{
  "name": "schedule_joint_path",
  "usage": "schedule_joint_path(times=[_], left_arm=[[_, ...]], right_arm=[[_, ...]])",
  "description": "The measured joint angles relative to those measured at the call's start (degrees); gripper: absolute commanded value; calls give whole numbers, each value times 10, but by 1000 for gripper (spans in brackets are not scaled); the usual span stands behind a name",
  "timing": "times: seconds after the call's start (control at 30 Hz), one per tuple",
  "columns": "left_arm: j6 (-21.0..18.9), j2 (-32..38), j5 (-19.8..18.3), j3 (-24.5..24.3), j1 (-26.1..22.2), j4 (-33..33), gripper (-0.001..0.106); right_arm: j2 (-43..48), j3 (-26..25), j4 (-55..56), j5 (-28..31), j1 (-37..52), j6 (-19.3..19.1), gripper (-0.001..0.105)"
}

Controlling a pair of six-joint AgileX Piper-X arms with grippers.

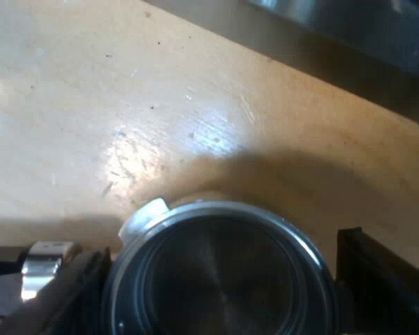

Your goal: Put the handle in the coffee machine

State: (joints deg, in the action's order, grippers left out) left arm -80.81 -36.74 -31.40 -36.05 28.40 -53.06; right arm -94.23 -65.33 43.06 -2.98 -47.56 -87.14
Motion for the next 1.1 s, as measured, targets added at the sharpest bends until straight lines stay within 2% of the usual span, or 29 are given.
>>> schedule_joint_path(times=[0.2, 0.33, 0.63, 0.77, 0.83, 0.9, 1.1], left_arm=[[5, 0, 0, 0, 0, 0, 74], [26, 0, 0, 0, 0, 0, 74], [48, 0, 0, 0, 0, 0, 74], [63, 0, -28, 0, 0, -1, 74], [62, 0, -61, 0, 0, -1, 74], [65, 0, -74, 0, 0, -1, 74], [101, 0, -83, 0, 0, -1, 74]], right_arm=[[30, 0, 40, -2, 0, 27, 0], [50, 0, 60, -2, 0, 44, 0], [100, 0, 100, -2, 0, 47, 0], [121, 0, 113, -2, 0, 49, 0], [136, 0, 126, -2, 0, 51, 0], [144, 0, 130, -2, 0, 54, 0], [171, 0, 133, -2, 0, 62, 0]])
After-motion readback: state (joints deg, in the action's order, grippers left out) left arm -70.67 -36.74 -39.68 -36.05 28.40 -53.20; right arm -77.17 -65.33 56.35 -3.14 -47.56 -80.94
